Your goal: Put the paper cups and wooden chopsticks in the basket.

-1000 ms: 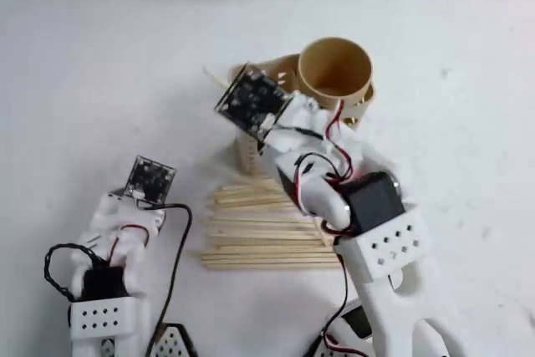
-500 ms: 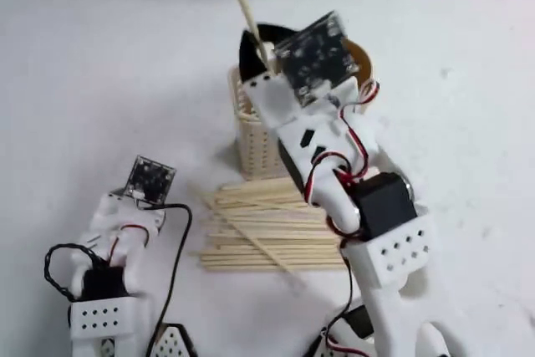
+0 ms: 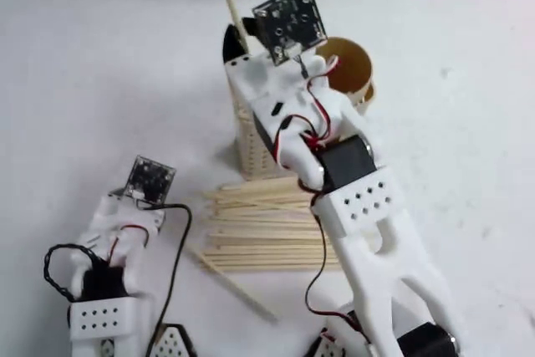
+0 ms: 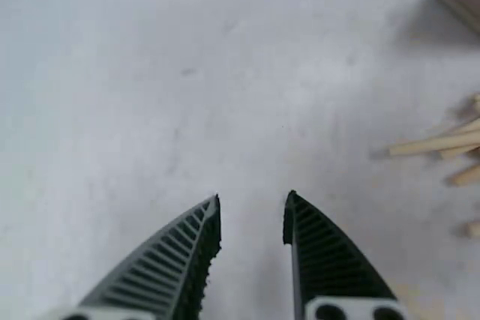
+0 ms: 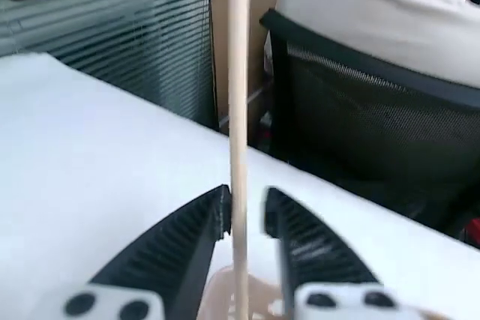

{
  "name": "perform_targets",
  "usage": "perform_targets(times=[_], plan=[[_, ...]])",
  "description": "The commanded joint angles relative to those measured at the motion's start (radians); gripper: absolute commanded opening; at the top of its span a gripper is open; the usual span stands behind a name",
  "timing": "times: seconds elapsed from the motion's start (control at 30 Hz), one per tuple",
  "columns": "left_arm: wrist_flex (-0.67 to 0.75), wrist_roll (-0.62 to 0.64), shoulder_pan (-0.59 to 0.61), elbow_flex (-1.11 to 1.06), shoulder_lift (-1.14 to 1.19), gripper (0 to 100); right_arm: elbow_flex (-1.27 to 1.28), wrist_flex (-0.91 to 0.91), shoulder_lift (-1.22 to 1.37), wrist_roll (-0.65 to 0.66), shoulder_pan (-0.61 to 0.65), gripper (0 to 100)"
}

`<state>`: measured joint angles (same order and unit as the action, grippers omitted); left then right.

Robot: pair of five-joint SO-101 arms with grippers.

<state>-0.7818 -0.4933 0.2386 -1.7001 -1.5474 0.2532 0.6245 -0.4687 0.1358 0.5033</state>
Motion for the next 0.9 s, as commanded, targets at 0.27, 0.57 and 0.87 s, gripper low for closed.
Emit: perform_targets(times=[0.27,0.57,0.87], plan=[[-0.005,-0.008,-0.012,0.0,-0.005,16,-0.034,0.398,-0.053,-0.006,-0.015,29.4],[-0.005,-0.008,-0.012,0.0,-0.005,16,-0.034,0.697,-0.248,0.166,-0.005,29.3],[-0.005,-0.008,-0.012,0.0,-0.005,16,0.273,0.636,-0.255,0.233,-0.013,6.0]])
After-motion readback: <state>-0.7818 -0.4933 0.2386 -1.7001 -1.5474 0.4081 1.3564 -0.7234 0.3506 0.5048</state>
